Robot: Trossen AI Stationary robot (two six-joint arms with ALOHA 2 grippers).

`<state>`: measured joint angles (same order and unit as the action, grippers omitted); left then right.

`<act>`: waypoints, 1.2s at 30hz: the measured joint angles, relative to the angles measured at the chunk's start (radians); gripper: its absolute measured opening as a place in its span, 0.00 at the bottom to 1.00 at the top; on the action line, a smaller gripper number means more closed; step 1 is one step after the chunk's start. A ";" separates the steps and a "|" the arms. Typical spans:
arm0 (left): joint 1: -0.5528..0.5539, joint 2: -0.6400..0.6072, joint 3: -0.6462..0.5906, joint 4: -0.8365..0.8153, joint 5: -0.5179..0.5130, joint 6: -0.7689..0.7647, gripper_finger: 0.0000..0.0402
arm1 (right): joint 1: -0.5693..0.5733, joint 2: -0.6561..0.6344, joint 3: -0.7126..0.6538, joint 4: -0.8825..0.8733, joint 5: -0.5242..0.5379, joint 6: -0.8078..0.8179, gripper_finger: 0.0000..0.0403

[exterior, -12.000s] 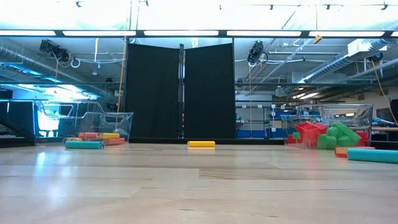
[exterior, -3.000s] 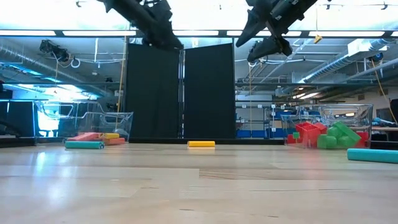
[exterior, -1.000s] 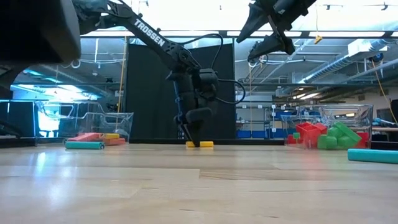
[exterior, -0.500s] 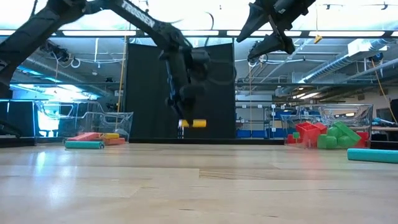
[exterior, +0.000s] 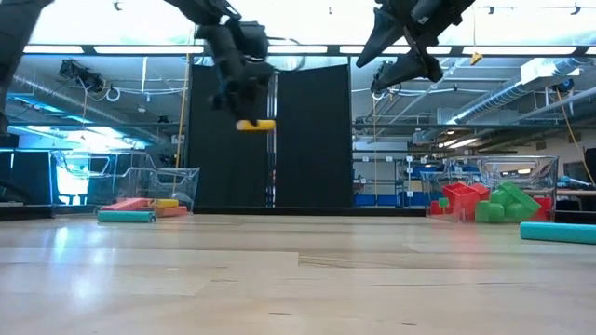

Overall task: Sort blocks by size
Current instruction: Put the yellow block into the top left transparent bin, then put the light blue block into the top left transparent bin

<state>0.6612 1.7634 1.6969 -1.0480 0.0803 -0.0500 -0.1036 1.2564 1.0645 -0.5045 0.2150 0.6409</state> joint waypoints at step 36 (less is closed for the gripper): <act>0.314 -0.537 -0.843 0.201 -0.130 -0.210 0.57 | -0.004 0.000 0.000 0.002 0.000 -0.016 0.71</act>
<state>0.9752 1.2259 0.8535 -0.8471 -0.0501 -0.2597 -0.1078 1.2564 1.0645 -0.5030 0.2150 0.6250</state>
